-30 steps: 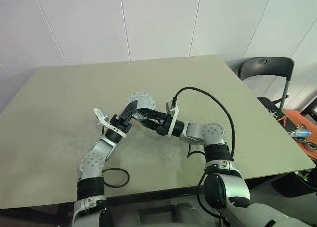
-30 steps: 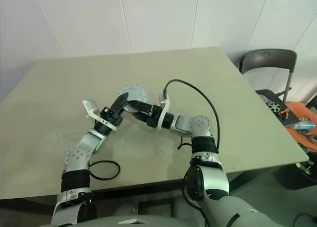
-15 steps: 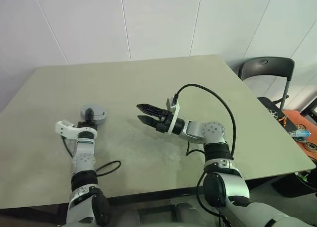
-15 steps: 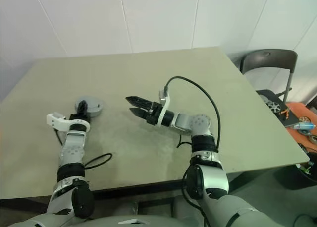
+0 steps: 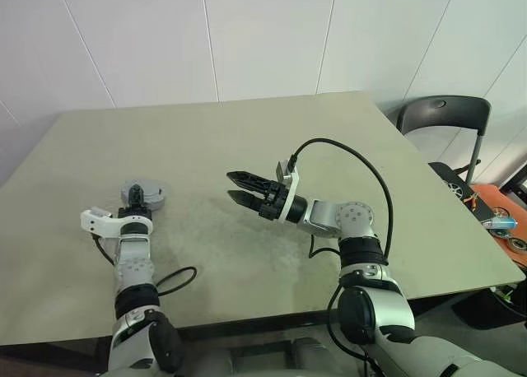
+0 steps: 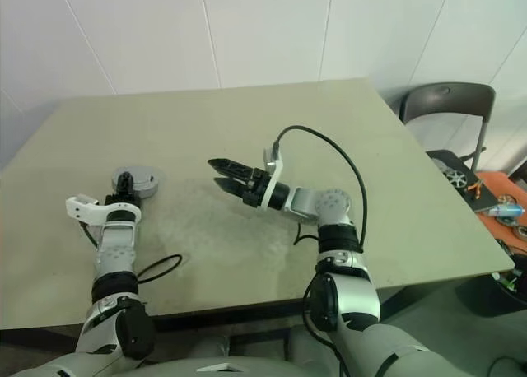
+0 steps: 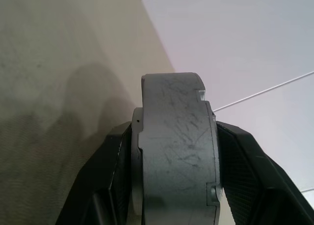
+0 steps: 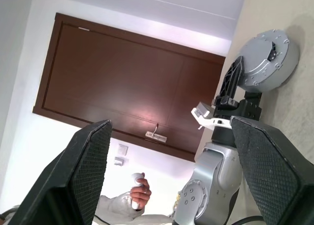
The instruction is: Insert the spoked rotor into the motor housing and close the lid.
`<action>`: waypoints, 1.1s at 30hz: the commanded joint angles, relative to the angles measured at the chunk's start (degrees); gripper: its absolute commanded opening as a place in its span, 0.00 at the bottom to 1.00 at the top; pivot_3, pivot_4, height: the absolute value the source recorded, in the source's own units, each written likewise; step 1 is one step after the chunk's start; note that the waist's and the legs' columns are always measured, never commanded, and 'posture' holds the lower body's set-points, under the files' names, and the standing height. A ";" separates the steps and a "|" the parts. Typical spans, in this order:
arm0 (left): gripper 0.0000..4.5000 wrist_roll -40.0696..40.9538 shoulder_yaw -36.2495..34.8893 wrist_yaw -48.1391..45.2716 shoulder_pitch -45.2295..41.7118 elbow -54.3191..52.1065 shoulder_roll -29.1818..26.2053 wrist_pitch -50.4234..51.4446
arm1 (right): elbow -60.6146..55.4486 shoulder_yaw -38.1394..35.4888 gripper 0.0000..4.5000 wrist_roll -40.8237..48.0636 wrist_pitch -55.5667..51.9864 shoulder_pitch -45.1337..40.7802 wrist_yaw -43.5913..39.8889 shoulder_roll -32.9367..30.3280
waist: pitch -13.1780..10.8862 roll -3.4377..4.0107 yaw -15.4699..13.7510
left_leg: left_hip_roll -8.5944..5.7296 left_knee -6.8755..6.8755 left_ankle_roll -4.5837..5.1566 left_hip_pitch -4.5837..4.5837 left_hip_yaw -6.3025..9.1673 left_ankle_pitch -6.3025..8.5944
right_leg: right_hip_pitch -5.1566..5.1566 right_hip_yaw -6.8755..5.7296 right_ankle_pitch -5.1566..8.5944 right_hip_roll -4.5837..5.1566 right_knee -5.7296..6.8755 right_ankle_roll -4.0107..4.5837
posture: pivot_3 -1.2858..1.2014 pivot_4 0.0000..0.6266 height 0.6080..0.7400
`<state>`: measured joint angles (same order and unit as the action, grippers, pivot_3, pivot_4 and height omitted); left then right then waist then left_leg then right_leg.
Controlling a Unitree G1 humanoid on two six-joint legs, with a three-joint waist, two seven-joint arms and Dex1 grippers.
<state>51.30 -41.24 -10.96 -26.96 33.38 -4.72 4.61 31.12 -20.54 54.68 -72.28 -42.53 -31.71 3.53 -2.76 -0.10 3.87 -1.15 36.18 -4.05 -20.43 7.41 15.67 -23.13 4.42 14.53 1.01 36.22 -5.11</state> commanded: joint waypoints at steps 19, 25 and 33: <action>0.99 -12.46 -0.62 16.31 -1.98 11.69 -7.06 -17.65 | -1.46 0.58 0.90 0.82 0.40 -1.06 -0.92 0.05 | 0.08 0.07 2.34 | 0.20 -0.25 0.01 1.07 -0.01 0.01 | 0.69 0.12 0.10 -0.30 0.14 -0.13 | 0.52 0.00 1.00; 0.99 -15.38 5.34 7.19 0.02 3.83 -7.64 -17.06 | -1.84 0.34 0.90 0.98 0.91 -0.85 -0.93 -0.32 | 0.08 0.06 2.89 | 0.22 -0.28 0.00 0.88 0.04 0.01 | 0.49 0.17 0.07 -0.35 0.14 -0.10 | 0.52 0.00 1.00; 0.99 -15.77 16.06 -7.32 8.04 -18.16 -10.16 -6.83 | -10.12 5.24 0.90 -7.89 14.56 -0.58 -0.12 -4.51 | 0.08 0.05 0.39 | 0.01 0.01 0.00 0.23 0.22 0.00 | 0.22 0.14 0.00 -0.22 -0.02 -0.05 | 0.52 0.00 1.00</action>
<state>35.70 -27.61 -14.71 -19.43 20.54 -13.22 -4.23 24.90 -17.31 49.87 -62.39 -42.36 -31.36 0.30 -2.68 -0.05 4.26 -1.16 36.19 -4.05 -20.24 7.62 15.68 -22.93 4.55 14.46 0.81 36.17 -5.07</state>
